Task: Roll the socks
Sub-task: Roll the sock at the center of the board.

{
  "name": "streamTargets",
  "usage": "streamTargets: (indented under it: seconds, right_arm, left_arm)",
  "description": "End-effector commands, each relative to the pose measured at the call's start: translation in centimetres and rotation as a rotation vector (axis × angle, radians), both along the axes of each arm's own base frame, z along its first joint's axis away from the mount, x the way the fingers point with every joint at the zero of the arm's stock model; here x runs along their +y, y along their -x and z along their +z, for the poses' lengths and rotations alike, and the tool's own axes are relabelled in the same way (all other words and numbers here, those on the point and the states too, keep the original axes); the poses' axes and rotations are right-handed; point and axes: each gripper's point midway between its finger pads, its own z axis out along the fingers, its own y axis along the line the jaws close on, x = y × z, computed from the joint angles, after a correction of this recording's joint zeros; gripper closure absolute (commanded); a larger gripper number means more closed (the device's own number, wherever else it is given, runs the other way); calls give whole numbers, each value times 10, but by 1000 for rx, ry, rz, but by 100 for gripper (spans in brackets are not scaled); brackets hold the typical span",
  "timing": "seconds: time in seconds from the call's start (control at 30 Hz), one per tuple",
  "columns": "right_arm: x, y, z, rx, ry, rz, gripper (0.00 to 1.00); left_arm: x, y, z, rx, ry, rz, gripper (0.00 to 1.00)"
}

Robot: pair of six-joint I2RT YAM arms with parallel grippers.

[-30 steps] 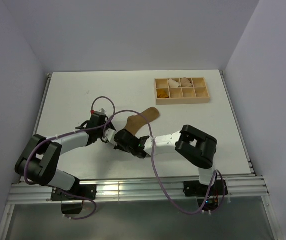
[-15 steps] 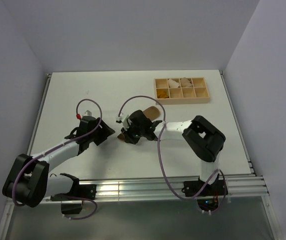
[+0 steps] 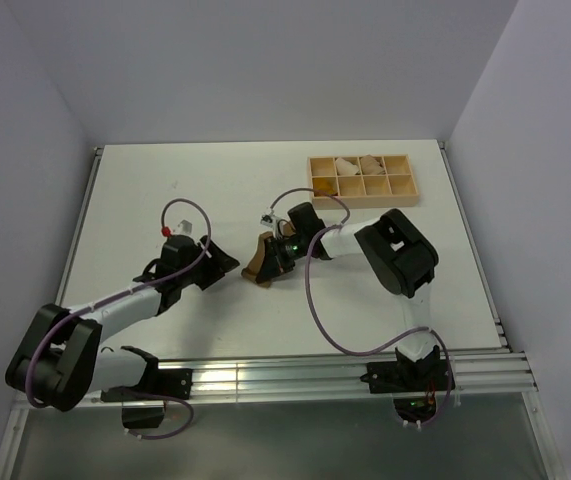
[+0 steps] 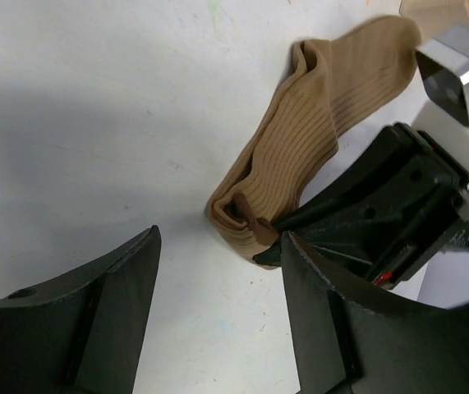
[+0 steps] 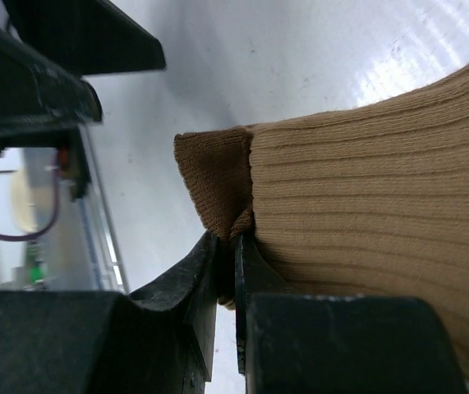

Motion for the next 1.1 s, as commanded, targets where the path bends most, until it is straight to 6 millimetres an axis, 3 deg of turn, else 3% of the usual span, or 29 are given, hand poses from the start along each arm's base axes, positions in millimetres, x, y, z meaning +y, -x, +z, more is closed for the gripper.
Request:
streamTargets:
  seconds: [0.0,0.4,1.07]
  right_arm:
    - [-6,27,-27,210,30,-21,100]
    - [-9,20,-25,349,-43,-80,100]
    - [-12,12,-31,423,-51,-124,100]
  left_arm:
    - [-18,-1,8,-60,15,-78,35]
    - [-30,4,-21,-7,1,-146,40]
    - [-34,24,-40,17,34,-201,44]
